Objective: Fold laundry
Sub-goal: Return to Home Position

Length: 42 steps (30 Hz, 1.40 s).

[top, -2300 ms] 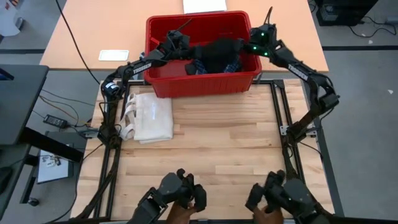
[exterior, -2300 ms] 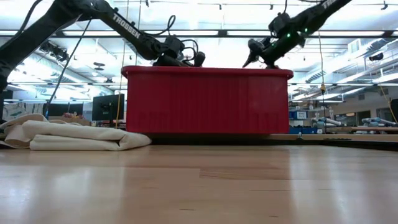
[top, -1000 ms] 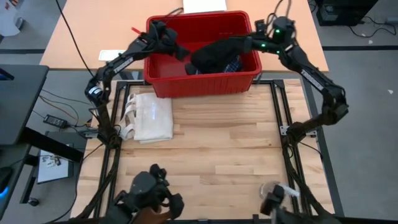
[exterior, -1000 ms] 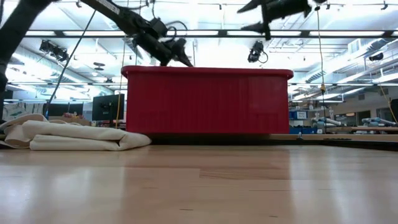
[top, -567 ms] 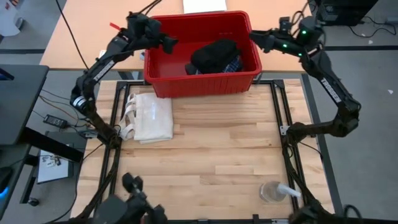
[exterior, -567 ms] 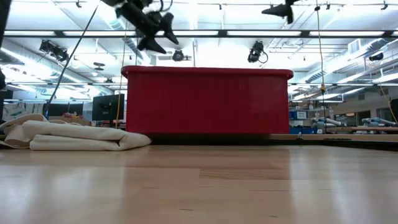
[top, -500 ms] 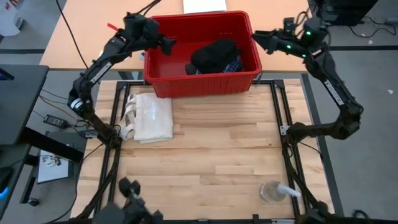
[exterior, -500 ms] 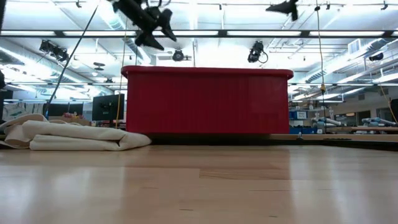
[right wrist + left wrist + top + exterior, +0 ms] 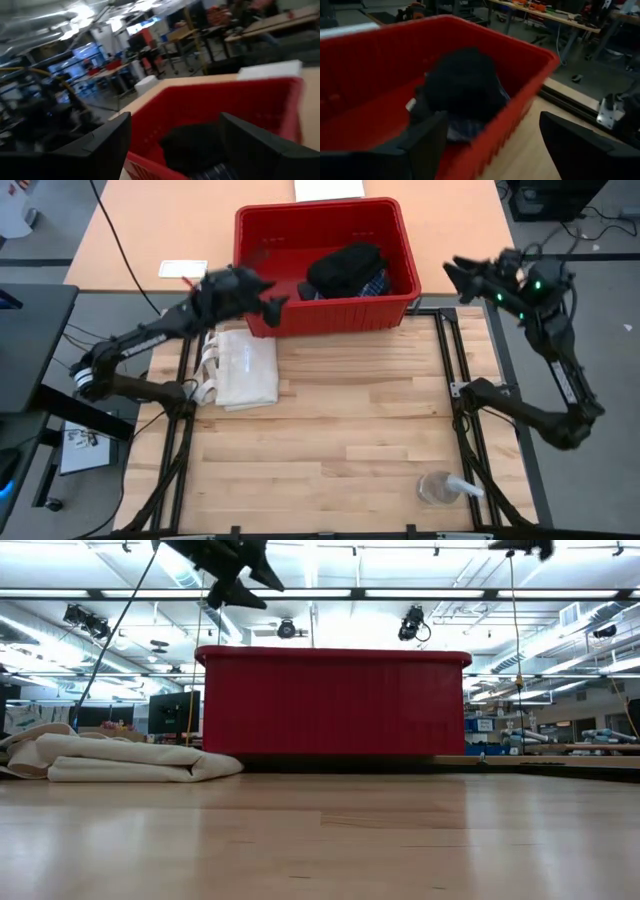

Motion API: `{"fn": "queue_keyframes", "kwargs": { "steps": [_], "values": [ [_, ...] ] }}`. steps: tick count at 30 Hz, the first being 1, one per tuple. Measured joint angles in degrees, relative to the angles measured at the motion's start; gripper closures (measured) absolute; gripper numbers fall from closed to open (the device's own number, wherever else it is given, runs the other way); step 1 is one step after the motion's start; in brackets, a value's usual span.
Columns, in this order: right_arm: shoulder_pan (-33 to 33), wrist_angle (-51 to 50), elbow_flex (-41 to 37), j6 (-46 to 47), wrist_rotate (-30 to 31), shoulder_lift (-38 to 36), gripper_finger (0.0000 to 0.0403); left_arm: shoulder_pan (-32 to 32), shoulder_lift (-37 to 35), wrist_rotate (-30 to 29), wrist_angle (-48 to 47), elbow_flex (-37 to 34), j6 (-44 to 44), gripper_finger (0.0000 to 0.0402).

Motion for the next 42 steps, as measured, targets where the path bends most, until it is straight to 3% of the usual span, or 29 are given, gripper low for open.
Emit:
{"fn": "queue_keyframes", "kwargs": {
  "steps": [12, 22, 31, 42],
  "values": [
    [-2.4, 4.5, -29.1, 6.7, 2.2, -23.9, 0.0099, -16.1, -14.1, -15.6, 2.8, -19.0, -15.3, 0.0113],
    [-2.4, 9.3, -47.4, 11.9, -3.0, -37.0, 0.0099, -18.4, -22.0, -15.9, 10.1, -34.9, -29.1, 0.014],
    [-2.4, 9.1, -57.1, 17.8, -5.0, -44.1, 0.0102, -19.0, -27.4, -15.9, 10.1, -43.5, -37.0, 0.0172],
    [-2.4, 8.9, -59.4, 20.4, -6.4, -43.9, 0.0131, -22.9, -31.1, -20.7, 9.5, -46.9, -35.8, 0.0204]
  ]
}}
